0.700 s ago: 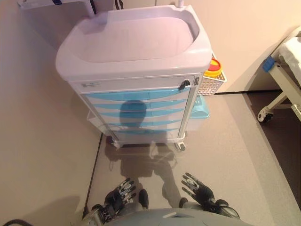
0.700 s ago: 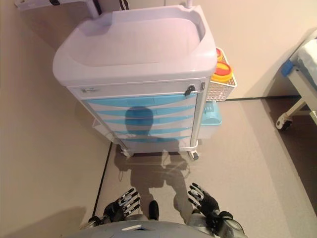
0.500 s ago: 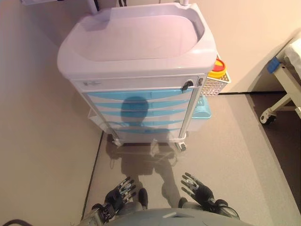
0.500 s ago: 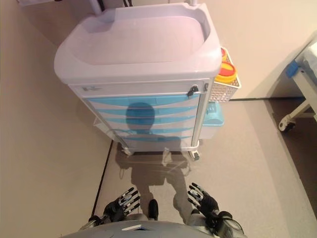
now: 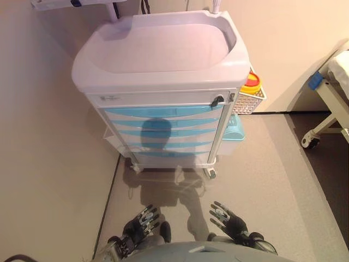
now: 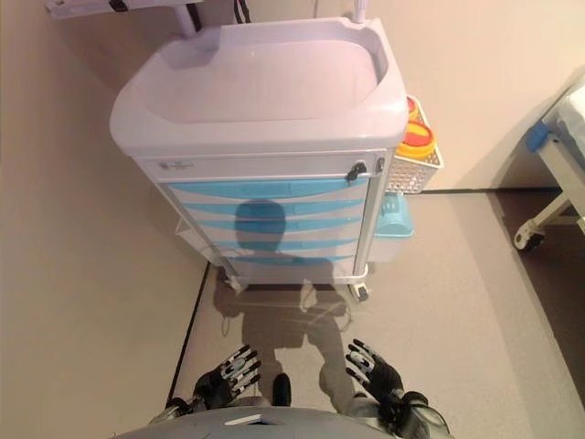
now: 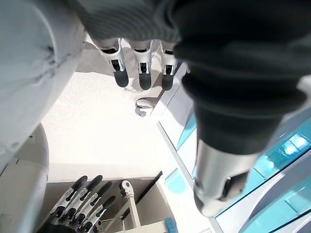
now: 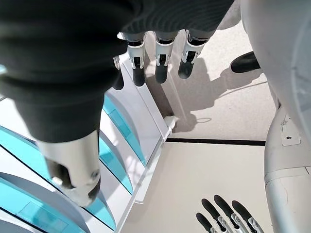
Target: Open the drawer and pick up the medicine
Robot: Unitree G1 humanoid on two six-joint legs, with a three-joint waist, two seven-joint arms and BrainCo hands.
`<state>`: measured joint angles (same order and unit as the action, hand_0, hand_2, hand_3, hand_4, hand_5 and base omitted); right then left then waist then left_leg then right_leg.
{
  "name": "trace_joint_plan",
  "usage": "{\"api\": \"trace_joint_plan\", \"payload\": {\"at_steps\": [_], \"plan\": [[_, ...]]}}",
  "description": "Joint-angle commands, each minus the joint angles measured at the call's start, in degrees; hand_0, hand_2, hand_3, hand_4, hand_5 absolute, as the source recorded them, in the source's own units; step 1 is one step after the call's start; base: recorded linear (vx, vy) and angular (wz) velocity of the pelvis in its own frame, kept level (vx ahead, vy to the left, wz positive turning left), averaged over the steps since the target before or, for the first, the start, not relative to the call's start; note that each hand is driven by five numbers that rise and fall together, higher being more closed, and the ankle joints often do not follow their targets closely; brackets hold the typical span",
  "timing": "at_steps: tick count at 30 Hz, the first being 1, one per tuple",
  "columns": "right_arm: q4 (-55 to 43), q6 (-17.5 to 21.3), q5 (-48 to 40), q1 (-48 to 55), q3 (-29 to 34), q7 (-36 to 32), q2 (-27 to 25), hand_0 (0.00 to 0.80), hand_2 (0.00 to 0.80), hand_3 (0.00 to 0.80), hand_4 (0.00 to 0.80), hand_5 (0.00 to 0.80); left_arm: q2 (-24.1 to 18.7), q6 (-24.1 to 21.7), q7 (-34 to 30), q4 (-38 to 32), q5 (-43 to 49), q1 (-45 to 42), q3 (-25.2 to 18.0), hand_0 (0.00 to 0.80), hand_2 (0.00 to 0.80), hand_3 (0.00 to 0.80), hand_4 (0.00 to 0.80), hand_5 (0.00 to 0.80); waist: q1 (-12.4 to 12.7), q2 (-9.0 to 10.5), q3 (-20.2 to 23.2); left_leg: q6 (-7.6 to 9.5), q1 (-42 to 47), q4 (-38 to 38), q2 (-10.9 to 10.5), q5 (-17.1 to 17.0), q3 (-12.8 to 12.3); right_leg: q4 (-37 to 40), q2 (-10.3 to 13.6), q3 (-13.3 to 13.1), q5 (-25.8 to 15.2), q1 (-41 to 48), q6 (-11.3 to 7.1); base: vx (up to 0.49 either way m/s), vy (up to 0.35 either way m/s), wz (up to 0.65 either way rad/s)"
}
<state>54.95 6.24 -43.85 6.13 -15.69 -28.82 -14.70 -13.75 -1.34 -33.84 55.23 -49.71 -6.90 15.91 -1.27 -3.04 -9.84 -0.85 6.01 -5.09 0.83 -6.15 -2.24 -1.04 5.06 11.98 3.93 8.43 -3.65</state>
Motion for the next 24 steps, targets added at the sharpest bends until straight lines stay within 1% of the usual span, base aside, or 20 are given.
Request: {"api": "trace_joint_plan", "payload": {"at_steps": [1,7,13,16,20,24], "plan": [[-2.1,1.7,-1.1,-1.2,-0.8,0.0,0.4,0.0,0.0,0.0,0.0,0.0,1.0,-0.6,-1.0,-1.1,-1.7,2.7,0.0,0.0,0.0,0.0,0.0,0.0,0.9,0.57,-0.7,-0.35,0.2,0.1,-1.9,5.8,3.7,-5.2,-0.7,2.1,3.5,-1.6,0.81,0.0,0.0,0.0],[-2.1,1.9,-1.4,-1.2,-0.8,0.4,0.5,0.0,0.0,0.0,0.0,0.0,1.0,0.3,-1.4,-1.1,-2.7,2.5,-0.2,0.0,0.0,0.0,0.0,0.0,1.0,0.57,-0.8,-0.42,0.2,0.1,-1.9,5.7,3.8,-5.3,-0.6,2.3,3.5,-1.6,0.81,0.0,0.0,0.0],[-2.5,1.5,-2.0,-0.9,-0.5,0.7,0.0,0.0,0.0,0.0,0.0,0.0,1.6,2.9,-2.1,-1.7,-7.7,2.3,-1.0,0.0,0.0,0.0,0.0,0.0,0.8,0.39,-1.8,-0.41,-0.4,0.5,-1.7,5.6,3.6,-5.6,-0.3,2.1,3.3,-2.4,0.82,0.015,0.017,0.0],[-3.0,1.0,-2.1,-1.1,-0.5,1.3,-0.6,0.0,0.0,0.0,0.0,0.0,2.0,3.5,-3.3,-2.1,-10.9,2.6,-1.2,0.0,0.0,0.0,0.0,0.0,0.6,0.07,-3.0,-0.25,-1.8,1.9,-1.7,5.8,3.5,-6.9,0.0,1.6,3.3,-4.3,1.09,-0.001,0.064,-0.02],[-3.7,0.8,-2.9,-2.1,-0.3,1.2,-1.7,0.0,0.0,0.0,0.0,0.0,2.3,4.2,-5.2,-3.0,-15.1,4.2,-1.7,0.0,0.0,0.0,0.0,0.0,0.2,-0.03,-5.8,0.32,-5.8,6.2,-2.2,6.6,3.3,-9.6,0.6,0.5,3.3,-8.4,1.66,-0.066,0.073,-0.06],[-4.0,1.0,-3.5,-2.6,-0.4,1.0,-2.2,0.0,0.0,0.0,0.0,0.0,2.8,4.2,-7.7,-3.1,-18.6,5.9,-2.5,0.0,0.0,0.0,0.0,0.0,-0.4,0.46,-9.3,1.16,-9.9,12.2,-3.1,8.2,2.2,-12.4,1.1,-1.2,2.8,-12.0,1.89,-0.014,0.059,-0.04]]}}
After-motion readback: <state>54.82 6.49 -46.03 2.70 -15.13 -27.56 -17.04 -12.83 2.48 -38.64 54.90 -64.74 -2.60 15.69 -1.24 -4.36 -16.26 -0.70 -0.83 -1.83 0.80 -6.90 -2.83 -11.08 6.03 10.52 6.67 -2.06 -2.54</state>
